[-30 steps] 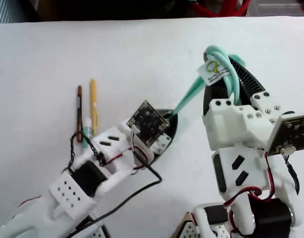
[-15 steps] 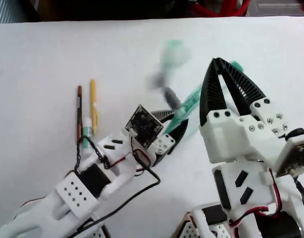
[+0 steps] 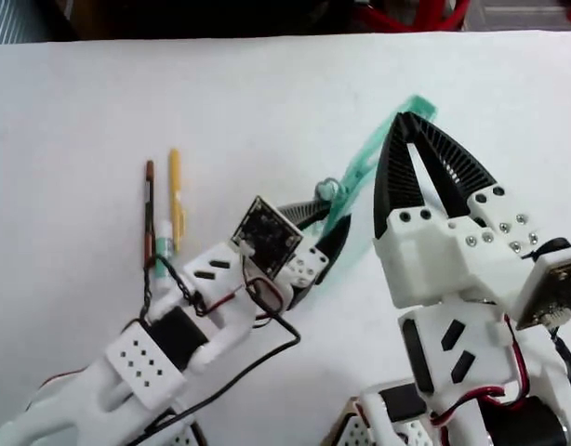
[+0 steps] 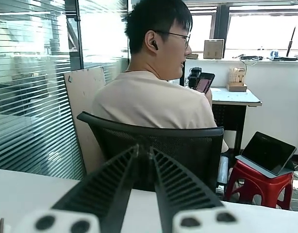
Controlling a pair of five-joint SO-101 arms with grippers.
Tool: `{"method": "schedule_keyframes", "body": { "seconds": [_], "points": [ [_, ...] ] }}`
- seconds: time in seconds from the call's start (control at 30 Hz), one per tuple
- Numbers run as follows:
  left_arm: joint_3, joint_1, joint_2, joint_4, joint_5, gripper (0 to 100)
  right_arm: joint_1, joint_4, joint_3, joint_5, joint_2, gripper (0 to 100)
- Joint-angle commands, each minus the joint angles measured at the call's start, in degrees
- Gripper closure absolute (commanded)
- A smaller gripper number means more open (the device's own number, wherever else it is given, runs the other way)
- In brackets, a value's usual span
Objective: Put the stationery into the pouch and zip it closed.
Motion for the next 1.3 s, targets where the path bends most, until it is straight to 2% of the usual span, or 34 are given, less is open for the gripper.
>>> {"method": "schedule_keyframes", "body": {
  "seconds": [0.0,0.17,0.37,0.53,0.73,1.0,1.27],
  "points": [
    [0.88,0.75,-0.48,-1.41,-1.41,97,5.85,1.54,-1.49,0.70,1.01,98.1],
    [4.22,0.40,-0.92,-0.79,-5.71,98,16.22,1.54,3.60,0.97,1.01,98.1],
    [3.60,-4.88,-1.10,6.77,-7.47,98,24.84,-3.38,14.77,10.11,4.00,98.1],
    [3.78,-9.36,-1.10,10.02,-8.18,98,29.93,-7.69,17.67,14.33,14.81,98.1],
    [3.87,-13.41,-1.10,13.36,-8.09,98,32.84,-8.66,15.65,21.19,27.65,98.1],
    [5.45,-12.18,-1.10,13.01,-8.18,98,32.22,-8.66,13.98,22.51,33.01,98.1],
    [6.33,-12.53,-1.10,10.81,-8.18,98,29.32,-6.73,13.89,41.67,44.62,98.1]
  ]
}}
